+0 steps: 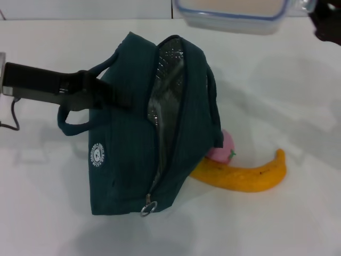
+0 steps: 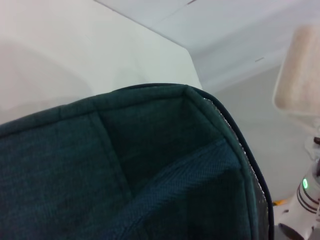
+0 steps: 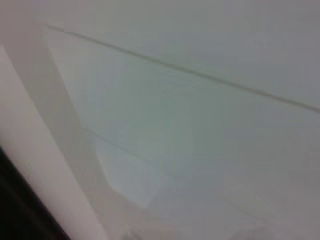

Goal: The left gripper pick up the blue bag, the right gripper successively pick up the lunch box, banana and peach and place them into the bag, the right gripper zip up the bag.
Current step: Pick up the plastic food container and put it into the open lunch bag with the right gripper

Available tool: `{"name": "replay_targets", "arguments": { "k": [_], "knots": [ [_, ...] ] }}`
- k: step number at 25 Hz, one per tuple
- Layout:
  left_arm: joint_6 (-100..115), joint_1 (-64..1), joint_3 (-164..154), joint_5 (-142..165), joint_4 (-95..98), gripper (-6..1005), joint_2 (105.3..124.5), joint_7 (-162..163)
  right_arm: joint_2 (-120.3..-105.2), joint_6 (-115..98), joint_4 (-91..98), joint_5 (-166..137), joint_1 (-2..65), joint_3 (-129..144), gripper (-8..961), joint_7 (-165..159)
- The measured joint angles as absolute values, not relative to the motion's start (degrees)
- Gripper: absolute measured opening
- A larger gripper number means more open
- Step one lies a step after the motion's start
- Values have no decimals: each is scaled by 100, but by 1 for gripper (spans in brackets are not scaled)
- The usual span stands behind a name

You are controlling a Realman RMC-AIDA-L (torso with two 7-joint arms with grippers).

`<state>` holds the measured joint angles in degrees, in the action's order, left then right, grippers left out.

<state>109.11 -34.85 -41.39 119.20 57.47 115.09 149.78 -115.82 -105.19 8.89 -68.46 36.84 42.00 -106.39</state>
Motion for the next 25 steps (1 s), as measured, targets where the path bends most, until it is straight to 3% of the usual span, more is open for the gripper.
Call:
{"name": "replay_targets", "arguments": {
  "k": [25],
  "knots": [
    [10774,-3578,-4079,11860,5747,37,11537,14827,-11576,-8852,834,-6871,3875,6016,96,-10869]
  ]
}}
